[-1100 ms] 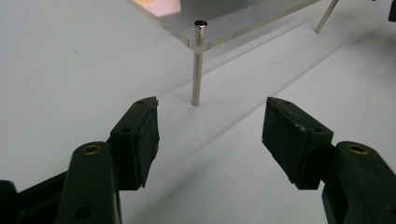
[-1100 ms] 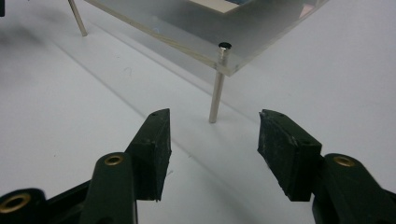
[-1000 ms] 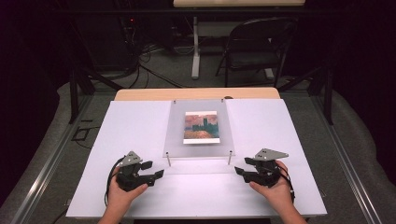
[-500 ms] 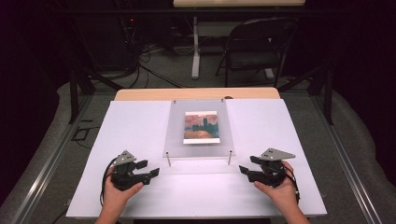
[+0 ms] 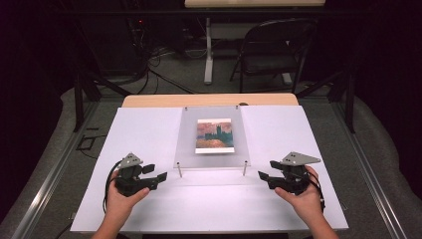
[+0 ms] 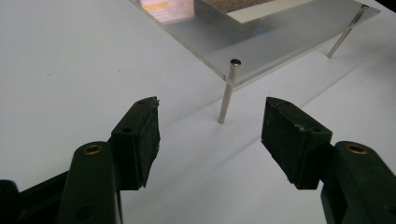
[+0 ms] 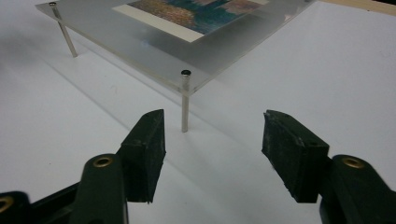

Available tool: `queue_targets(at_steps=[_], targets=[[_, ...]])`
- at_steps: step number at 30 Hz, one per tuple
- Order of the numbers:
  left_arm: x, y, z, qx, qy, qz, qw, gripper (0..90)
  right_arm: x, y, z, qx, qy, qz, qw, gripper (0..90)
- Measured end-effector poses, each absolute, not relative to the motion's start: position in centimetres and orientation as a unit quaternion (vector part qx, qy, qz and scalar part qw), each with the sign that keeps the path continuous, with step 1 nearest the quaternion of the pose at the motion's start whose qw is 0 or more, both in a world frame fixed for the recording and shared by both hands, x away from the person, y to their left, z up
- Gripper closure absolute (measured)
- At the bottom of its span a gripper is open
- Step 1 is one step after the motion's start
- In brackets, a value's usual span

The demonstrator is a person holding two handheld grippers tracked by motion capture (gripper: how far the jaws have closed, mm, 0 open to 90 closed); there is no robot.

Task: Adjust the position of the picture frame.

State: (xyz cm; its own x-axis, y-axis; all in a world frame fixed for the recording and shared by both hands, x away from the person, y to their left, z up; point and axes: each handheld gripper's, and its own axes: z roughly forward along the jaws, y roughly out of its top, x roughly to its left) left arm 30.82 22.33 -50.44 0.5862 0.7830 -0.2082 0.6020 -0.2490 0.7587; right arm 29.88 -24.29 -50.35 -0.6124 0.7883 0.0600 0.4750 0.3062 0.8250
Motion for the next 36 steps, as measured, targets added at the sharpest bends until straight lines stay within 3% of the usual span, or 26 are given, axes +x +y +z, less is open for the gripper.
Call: queue_targets(at_steps=[15, 26, 36], targets=[[35.4, 21.4, -48.2, 0.781, 0.438, 0.097, 0.434, 38.2, 33.9, -23.5, -48.1, 0.404, 0.790, 0.430, 0.168, 41.9], [40.4, 20.2, -46.5, 0.775, 0.458, 0.083, 0.429, 36.5, 38.9, -22.8, -47.0, 0.429, 0.784, 0.420, 0.157, 40.1], [45.4, 18.3, -45.7, 0.763, 0.484, 0.052, 0.425, 33.2, 43.5, -21.4, -45.2, 0.441, 0.785, 0.397, 0.179, 39.7]])
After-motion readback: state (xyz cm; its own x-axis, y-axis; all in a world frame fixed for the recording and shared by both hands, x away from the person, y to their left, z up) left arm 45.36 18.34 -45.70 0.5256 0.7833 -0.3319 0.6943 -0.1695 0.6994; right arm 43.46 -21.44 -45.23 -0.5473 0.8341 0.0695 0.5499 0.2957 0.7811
